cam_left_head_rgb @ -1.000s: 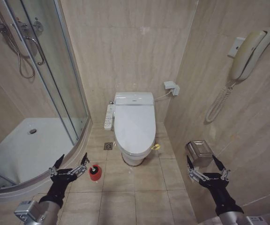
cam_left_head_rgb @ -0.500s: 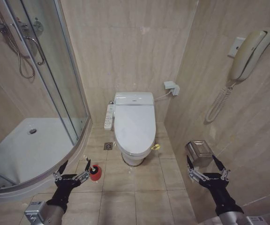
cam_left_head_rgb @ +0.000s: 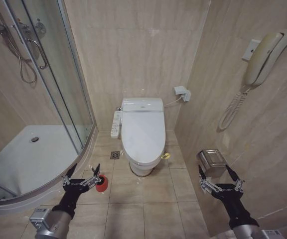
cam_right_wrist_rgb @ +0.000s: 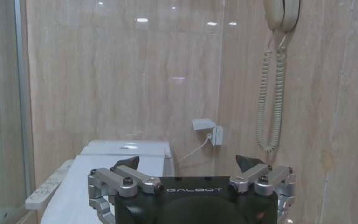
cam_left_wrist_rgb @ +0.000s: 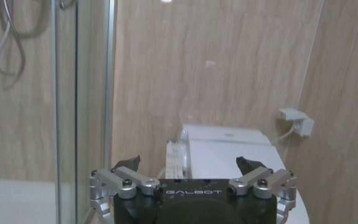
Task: Open the toilet lid, clean the toilet bowl with a toilet brush, close the toilet lid, and flush.
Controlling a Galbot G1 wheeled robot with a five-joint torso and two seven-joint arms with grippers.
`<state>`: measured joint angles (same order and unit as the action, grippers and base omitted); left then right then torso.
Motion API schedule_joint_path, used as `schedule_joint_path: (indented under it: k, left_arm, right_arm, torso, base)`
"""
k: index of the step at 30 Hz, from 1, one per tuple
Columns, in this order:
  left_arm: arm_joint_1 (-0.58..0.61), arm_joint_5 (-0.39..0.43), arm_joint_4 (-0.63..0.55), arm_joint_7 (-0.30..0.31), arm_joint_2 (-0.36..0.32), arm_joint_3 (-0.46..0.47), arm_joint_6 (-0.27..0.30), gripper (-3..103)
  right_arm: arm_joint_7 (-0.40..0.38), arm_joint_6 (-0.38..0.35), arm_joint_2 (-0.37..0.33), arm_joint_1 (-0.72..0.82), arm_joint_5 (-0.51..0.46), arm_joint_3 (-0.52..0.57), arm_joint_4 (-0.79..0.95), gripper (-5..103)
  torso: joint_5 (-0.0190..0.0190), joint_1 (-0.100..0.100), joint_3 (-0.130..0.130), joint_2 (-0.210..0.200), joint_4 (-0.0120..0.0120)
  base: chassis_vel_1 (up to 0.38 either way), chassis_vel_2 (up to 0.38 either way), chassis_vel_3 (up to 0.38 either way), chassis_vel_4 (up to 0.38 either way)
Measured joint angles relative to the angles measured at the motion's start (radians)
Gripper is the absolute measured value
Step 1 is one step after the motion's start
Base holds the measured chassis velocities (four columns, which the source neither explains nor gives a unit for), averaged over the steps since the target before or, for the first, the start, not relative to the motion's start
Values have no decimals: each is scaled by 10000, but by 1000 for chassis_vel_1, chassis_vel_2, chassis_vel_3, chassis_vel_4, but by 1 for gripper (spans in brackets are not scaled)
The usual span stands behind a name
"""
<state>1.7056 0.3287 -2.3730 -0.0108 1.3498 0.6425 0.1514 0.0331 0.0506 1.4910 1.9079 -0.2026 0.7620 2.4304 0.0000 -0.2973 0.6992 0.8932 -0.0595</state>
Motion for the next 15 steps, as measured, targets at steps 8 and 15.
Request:
schedule_joint_path:
  k: [8,15]
  left_arm:
    - [82,-140,152,67,37,-20,-1023,100]
    - [455,-381,-288,237,325,-215,-924,100]
  right_arm:
    - [0,0,0,0,0,0,0,100]
    - [0,0,0,0,0,0,0,100]
  torso:
    - [0,0,0,0,0]
    - [0,1,0,0,0]
  base:
    - [0,0,0,0]
    - [0,0,0,0]
